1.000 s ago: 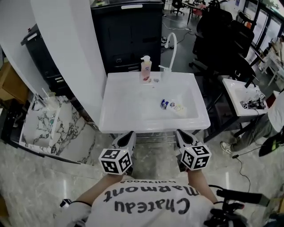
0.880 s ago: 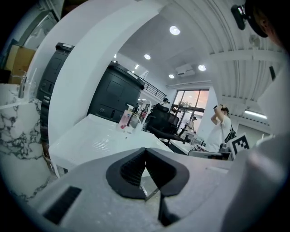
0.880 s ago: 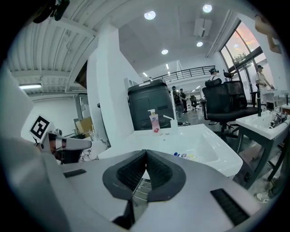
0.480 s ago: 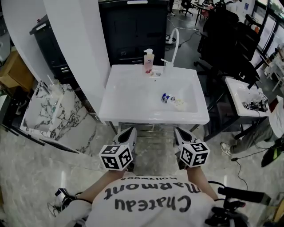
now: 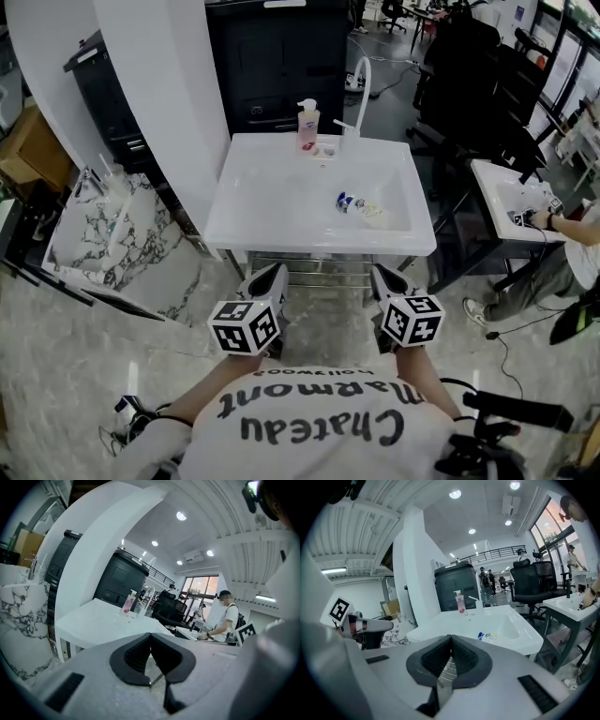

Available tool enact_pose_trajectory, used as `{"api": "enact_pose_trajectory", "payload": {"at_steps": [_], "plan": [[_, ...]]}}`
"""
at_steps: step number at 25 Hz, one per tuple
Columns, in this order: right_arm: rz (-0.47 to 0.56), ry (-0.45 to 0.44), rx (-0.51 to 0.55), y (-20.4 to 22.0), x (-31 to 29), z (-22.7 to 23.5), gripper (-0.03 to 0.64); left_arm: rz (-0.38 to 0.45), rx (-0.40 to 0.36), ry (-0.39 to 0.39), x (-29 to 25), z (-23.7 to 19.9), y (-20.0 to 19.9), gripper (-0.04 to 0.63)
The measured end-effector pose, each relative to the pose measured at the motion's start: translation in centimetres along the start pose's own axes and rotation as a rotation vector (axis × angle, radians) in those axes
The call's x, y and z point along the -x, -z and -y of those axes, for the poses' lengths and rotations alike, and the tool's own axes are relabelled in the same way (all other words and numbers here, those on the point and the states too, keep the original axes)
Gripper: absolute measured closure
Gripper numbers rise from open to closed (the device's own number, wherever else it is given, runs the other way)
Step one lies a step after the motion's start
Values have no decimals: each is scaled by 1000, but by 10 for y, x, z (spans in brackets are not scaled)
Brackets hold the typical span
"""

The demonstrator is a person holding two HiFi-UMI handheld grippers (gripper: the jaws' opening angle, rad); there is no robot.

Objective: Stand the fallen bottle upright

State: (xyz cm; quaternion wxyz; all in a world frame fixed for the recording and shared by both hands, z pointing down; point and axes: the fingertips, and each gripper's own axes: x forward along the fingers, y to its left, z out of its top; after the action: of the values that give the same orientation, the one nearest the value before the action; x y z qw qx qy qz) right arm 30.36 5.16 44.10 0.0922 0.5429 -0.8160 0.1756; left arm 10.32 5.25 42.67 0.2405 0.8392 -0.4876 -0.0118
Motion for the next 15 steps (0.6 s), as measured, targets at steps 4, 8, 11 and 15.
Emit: {"api": "enact_pose_trajectory", "payload": {"at_steps": [4,8,11,15], "plan": [[3,13,-7,0,3,5,603,8,-8,3,-1,3,-4,581],[-2,27,-3,4,5,12,603,12,-9,4,-2,6,-5,581],[-5,33,-2,5,6,13,603,10,-5,5,-2,7,-3,581],[-2,35,0,3,7,15,603,15,-4,8,-3,8,-4,581]]}}
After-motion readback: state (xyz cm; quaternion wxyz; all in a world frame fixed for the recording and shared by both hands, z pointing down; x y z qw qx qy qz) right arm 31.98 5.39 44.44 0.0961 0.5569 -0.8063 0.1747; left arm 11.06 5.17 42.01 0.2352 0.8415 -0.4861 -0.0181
